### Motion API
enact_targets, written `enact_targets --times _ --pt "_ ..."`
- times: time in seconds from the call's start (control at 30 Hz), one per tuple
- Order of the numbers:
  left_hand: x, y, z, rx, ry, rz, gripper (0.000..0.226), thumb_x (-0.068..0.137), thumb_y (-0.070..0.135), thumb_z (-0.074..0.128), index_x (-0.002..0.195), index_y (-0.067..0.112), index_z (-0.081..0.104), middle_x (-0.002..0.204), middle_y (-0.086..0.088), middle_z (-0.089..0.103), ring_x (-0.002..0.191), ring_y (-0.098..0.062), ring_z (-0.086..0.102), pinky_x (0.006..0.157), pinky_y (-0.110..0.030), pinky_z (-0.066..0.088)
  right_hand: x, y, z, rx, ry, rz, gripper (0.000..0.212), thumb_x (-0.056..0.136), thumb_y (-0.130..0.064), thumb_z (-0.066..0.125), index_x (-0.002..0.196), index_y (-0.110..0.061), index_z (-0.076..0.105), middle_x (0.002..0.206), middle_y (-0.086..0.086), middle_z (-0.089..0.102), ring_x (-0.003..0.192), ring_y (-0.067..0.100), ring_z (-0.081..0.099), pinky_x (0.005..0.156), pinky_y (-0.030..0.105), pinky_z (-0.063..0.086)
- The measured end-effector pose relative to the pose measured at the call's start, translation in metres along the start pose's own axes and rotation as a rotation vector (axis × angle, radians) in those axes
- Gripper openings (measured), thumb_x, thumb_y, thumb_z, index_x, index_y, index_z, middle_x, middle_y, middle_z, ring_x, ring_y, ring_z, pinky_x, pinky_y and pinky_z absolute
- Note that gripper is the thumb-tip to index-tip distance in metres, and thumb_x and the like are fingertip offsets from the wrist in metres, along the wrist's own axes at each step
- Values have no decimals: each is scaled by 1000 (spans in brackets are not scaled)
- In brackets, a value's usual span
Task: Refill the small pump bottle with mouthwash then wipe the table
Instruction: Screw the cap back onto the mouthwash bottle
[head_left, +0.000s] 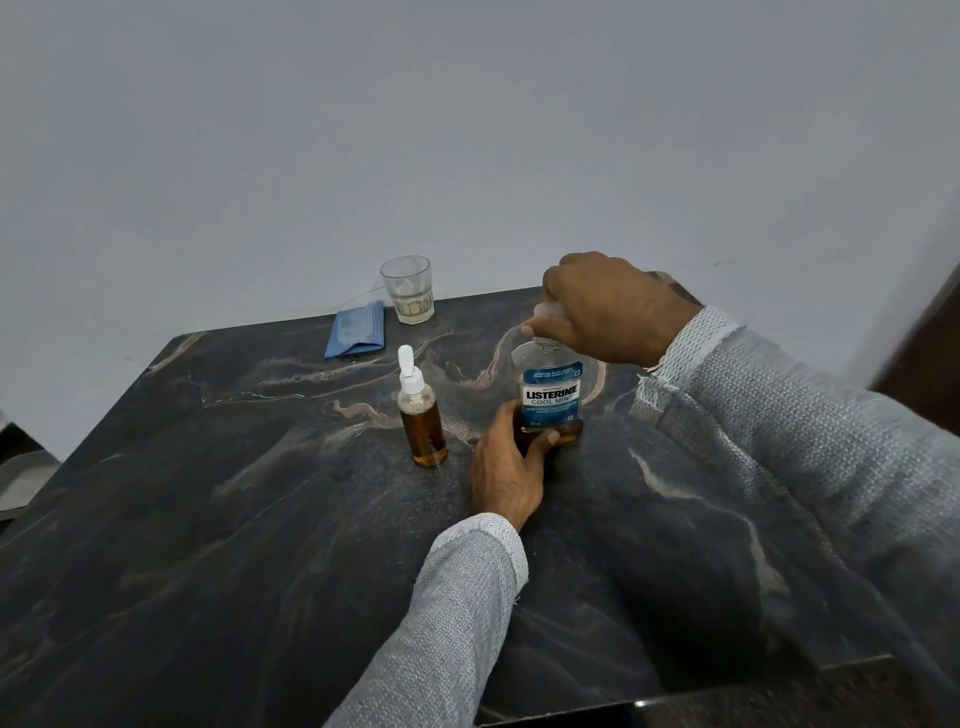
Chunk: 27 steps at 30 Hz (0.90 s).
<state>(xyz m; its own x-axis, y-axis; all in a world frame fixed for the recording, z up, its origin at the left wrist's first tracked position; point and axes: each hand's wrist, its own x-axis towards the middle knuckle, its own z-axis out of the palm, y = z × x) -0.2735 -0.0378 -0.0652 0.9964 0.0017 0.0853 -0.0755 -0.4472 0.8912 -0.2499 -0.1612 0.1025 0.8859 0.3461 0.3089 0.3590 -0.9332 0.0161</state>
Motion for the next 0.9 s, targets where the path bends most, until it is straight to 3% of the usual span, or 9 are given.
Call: enact_targets --times 0.1,0.17,0.23,0.37,0.57,0.67,0.8,0.9 --pt "-2 2 -1 -17 -4 13 49 88 30 68 133 25 48 134 1 58 127 -19 51 107 -46 42 -1 1 -1 3 -15 -3 46 91 -53 53 90 -7 55 90 6 58 81 21 53 66 32 38" --pt "-3 2 -1 -23 -6 21 48 88 28 68 132 24 49 133 0 59 126 -18 52 107 -46 42 -1 6 -6 67 -124 -18 49 91 -52 54 111 -8 59 107 9 63 94 23 57 76 36 46" --pt "-2 2 -1 -23 -8 24 48 89 28 68 133 22 48 134 0 59 127 -19 51 107 -46 42 -4 11 -9 150 -218 -30 48 93 -46 54 129 -15 50 122 8 61 105 23 56 84 36 47" --pt "-1 0 1 -13 -2 30 50 89 29 68 133 23 48 135 0 58 128 -19 51 107 -46 42 -4 12 0 159 -152 -10 39 94 -43 53 120 -14 51 111 8 63 90 20 52 60 25 35" --pt "1 -2 2 10 9 16 52 88 32 68 135 27 46 136 2 57 129 -19 49 108 -42 40 -9 2 20 35 80 121 54 91 -60 47 108 -9 52 84 3 51 74 21 50 62 31 36" --pt "1 -1 2 21 16 7 52 88 31 68 135 27 46 137 2 56 130 -19 48 108 -41 39 -13 3 23 52 128 101 54 91 -61 46 110 -10 54 89 5 63 75 20 53 63 31 39" --pt "1 -1 2 -6 2 8 52 88 29 68 136 24 46 137 0 56 130 -19 48 109 -45 40 -12 12 19 296 2 61 45 92 -52 51 112 -11 57 101 5 65 84 17 57 68 29 45" --pt "1 -2 2 -2 8 4 52 88 29 68 135 25 47 136 0 56 130 -19 48 109 -44 40 -13 9 27 288 88 85 45 93 -49 53 113 -9 58 101 7 67 84 18 57 69 29 43"
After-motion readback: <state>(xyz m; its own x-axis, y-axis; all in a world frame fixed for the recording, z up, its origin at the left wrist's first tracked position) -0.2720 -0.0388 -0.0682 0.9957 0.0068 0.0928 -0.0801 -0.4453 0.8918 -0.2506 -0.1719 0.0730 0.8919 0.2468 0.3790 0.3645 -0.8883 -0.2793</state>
